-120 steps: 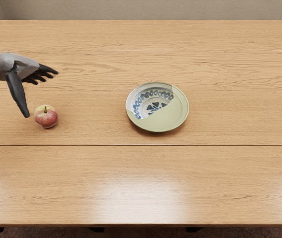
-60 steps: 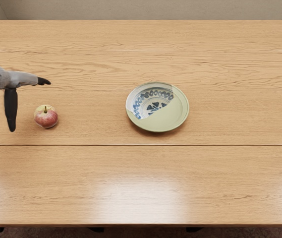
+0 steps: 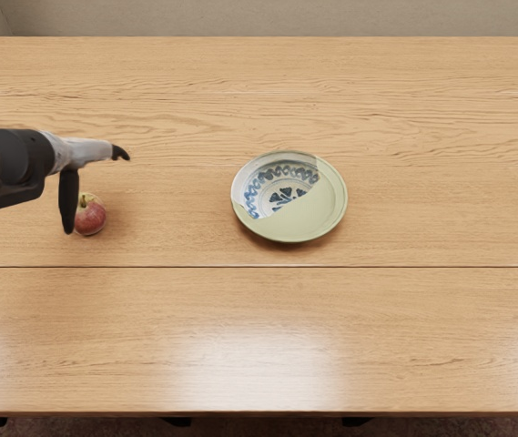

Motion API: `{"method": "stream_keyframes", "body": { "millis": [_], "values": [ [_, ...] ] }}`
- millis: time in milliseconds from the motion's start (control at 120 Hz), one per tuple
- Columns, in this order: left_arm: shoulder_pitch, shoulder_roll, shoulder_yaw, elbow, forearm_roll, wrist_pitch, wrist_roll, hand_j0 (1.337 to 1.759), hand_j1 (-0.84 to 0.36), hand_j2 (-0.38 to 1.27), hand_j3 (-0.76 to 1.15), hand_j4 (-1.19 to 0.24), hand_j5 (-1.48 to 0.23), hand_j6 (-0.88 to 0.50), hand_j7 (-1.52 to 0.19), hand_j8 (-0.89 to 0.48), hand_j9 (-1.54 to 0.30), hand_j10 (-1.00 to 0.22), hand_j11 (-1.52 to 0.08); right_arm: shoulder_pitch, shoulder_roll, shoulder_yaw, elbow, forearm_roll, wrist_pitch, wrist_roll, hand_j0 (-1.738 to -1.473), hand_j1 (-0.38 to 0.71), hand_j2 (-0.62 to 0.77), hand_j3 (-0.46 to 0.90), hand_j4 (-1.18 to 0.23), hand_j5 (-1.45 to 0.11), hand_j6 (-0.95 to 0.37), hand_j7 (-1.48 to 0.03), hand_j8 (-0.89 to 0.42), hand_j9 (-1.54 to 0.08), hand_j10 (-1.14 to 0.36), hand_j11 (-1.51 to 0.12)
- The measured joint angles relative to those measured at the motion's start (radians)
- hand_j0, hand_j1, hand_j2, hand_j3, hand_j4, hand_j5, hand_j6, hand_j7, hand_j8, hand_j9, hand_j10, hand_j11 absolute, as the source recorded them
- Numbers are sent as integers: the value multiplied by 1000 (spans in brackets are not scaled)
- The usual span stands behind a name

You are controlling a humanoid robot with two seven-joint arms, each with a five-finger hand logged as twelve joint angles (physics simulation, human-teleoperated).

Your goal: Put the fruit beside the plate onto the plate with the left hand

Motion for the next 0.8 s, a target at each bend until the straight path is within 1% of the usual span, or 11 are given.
{"method": "stream_keyframes", "body": {
  "millis": [183, 267, 367, 542, 658, 800],
  "values": [
    [1, -28, 24, 10, 40, 24, 0, 1658, 183, 30, 0, -144, -182, -146, -182, -146, -181, -144, -181, 0, 0, 0, 0, 0, 0, 0, -1658, -331, -3, 0, -15, -20, -15, -20, -15, -20, -15, -20],
    [28, -48, 43, 17, 65, 36, 0, 1658, 174, 32, 0, -152, -192, -154, -192, -153, -192, -152, -191, 0, 0, 0, 0, 0, 0, 0, -1658, -331, -3, 0, -15, -20, -15, -20, -15, -20, -15, -20],
    [30, -51, 64, 27, 86, 47, 0, 1658, 168, 33, 0, -158, -199, -159, -199, -159, -198, -157, -198, 0, 0, 0, 0, 0, 0, 0, -1658, -331, -3, 0, -15, -20, -15, -20, -15, -20, -15, -20],
    [62, -51, 82, 33, 112, 84, 0, 1658, 159, 35, 0, -166, -209, -167, -209, -167, -209, -165, -209, 0, 0, 0, 0, 0, 0, 0, -1658, -331, -3, 0, -15, -20, -15, -20, -15, -20, -15, -20],
    [65, -51, 89, 40, 124, 102, 0, 1658, 154, 36, 0, -170, -214, -171, -214, -171, -214, -169, -214, 0, 0, 0, 0, 0, 0, 0, -1658, -331, -3, 0, -15, -20, -15, -20, -15, -20, -15, -20],
    [62, -108, 91, 94, 129, 112, 0, 1658, 151, 36, 0, -172, -218, -174, -217, -173, -217, -171, -217, 0, 0, 0, 0, 0, 0, 0, -1658, -331, -3, 0, -15, -20, -15, -20, -15, -20, -15, -20]
  ]
}}
